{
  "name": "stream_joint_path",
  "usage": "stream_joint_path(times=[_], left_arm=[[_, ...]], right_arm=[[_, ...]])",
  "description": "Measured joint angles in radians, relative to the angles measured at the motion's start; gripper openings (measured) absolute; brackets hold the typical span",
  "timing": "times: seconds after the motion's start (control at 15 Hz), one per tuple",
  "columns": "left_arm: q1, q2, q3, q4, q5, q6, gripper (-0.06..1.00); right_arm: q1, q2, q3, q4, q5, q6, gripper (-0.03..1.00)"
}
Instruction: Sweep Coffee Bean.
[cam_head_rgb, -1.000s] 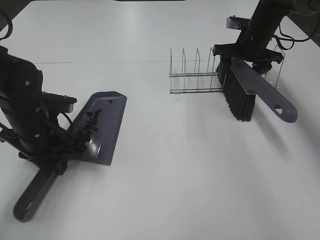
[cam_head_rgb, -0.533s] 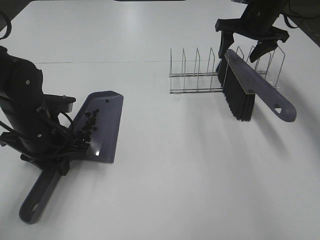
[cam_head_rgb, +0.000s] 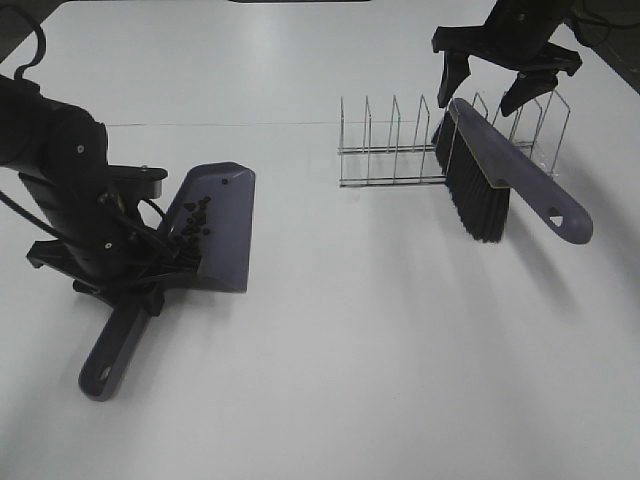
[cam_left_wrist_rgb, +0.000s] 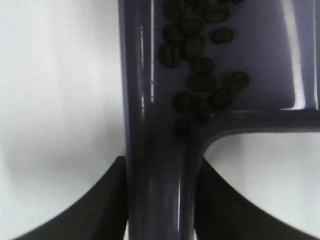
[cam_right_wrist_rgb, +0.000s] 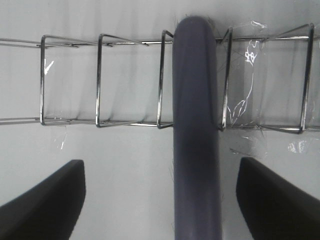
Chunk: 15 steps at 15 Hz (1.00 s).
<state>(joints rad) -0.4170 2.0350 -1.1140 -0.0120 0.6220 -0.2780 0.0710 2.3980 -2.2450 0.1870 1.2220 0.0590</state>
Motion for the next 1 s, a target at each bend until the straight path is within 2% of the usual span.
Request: stream_joint_path(times=[0.2, 0.27, 0.4, 0.47, 0.67, 0.8, 1.0], left_arm=[[0.000, 0.019, -0.033, 0.002, 0.020, -0.002, 0.33], [0.000, 0.021, -0.035, 0.002, 0.020, -0.002, 0.38], [-0.002, 0.020, -0.035, 0.002, 0.020, -0.002, 0.63], [-0.002, 0.017, -0.035, 0.002, 0.026, -0.002, 0.69], [0.026, -0.025, -0.049, 0.001, 0.100, 0.032, 0.72], [0.094, -0.042, -0.095, 0.001, 0.164, 0.066, 0.72], [0.219, -0.099, -0.171, 0.001, 0.234, 0.162, 0.73]], right_arm=[[0.000, 0.000, 0.000, 0.002, 0.000, -0.003, 0.72], [0.000, 0.000, 0.000, 0.002, 0.000, -0.004, 0.72], [0.000, 0.000, 0.000, 0.003, 0.000, -0.005, 0.72], [0.000, -0.001, 0.000, 0.005, 0.000, -0.005, 0.72], [0.000, -0.055, 0.000, 0.007, 0.001, -0.005, 0.71], [0.000, -0.117, 0.011, 0.008, -0.002, -0.006, 0.71], [0.000, -0.234, 0.133, 0.000, -0.003, -0.010, 0.71]])
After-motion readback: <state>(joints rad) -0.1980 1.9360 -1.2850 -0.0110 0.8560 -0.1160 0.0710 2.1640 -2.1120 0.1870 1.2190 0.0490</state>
